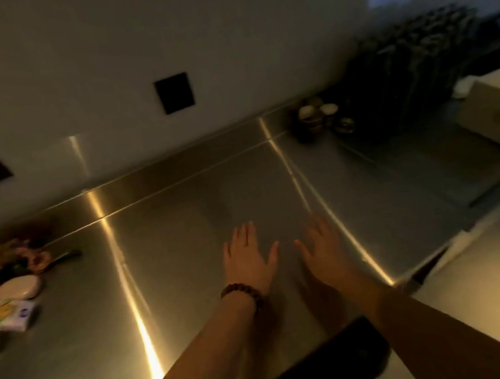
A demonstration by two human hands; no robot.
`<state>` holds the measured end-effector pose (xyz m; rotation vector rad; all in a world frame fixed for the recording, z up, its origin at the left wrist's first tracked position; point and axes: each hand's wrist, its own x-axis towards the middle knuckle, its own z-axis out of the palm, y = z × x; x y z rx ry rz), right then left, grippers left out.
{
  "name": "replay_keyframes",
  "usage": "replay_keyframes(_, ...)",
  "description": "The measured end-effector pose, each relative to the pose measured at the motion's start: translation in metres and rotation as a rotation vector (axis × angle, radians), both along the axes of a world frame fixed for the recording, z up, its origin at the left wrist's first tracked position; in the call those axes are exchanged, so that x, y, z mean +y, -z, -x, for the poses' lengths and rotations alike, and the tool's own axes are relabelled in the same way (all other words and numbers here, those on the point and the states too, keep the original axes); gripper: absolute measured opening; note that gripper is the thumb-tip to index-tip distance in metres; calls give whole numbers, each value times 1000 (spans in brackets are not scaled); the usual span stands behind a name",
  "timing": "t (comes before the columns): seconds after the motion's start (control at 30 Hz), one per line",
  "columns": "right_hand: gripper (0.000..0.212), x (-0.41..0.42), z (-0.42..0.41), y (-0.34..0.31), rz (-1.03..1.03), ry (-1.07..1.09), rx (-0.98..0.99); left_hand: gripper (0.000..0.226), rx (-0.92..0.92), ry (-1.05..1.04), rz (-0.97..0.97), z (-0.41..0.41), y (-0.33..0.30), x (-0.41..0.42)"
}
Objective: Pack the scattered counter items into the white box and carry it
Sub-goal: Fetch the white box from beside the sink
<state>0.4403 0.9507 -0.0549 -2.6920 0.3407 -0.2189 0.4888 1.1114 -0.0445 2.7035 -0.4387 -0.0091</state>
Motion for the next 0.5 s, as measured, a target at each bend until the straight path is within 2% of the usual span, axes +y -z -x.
replay_keyframes(0.13, 55, -109, 72, -1, 6, 126, 60, 73, 38, 134, 41, 51, 1, -113)
replay_keyframes(0.27, 54, -197, 142, -6, -22, 258, 30, 71, 52, 273, 42, 96, -1, -208)
replay_keyframes(0.5, 56, -299, 214, -11, -48, 454, 22, 64, 111, 442, 77, 147, -9, -317)
